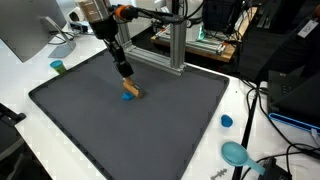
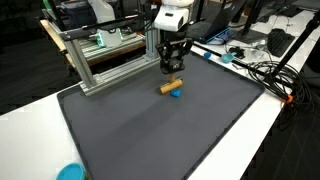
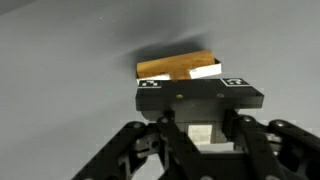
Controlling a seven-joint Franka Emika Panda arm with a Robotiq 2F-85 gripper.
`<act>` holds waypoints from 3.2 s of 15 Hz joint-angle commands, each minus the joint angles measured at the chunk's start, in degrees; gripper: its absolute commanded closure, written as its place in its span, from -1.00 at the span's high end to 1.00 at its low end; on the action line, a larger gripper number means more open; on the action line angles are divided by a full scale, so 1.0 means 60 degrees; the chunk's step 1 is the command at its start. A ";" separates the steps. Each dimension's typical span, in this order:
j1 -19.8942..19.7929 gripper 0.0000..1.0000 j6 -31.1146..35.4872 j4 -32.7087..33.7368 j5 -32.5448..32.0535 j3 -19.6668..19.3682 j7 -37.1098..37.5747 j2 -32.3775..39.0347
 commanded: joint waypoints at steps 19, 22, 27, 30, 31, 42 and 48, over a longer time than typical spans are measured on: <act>0.0819 -0.57 0.1147 -0.0371 -0.1579 -0.0243 0.1609 -0.0662; 0.0848 -0.57 0.1620 -0.0485 -0.1578 -0.0339 0.1725 -0.0419; 0.0868 -0.57 0.1449 -0.0462 -0.1565 -0.0416 0.1840 -0.0219; 0.0800 -0.57 0.1119 -0.0441 -0.1411 -0.0372 0.1727 -0.0178; 0.0798 -0.57 0.1012 -0.0419 -0.1398 -0.0372 0.1723 -0.0150; 0.0637 -0.57 0.0517 -0.0036 -0.1100 -0.0333 0.1517 0.0486; 0.0498 -0.57 -0.0175 0.0355 -0.0806 -0.0317 0.1439 0.0842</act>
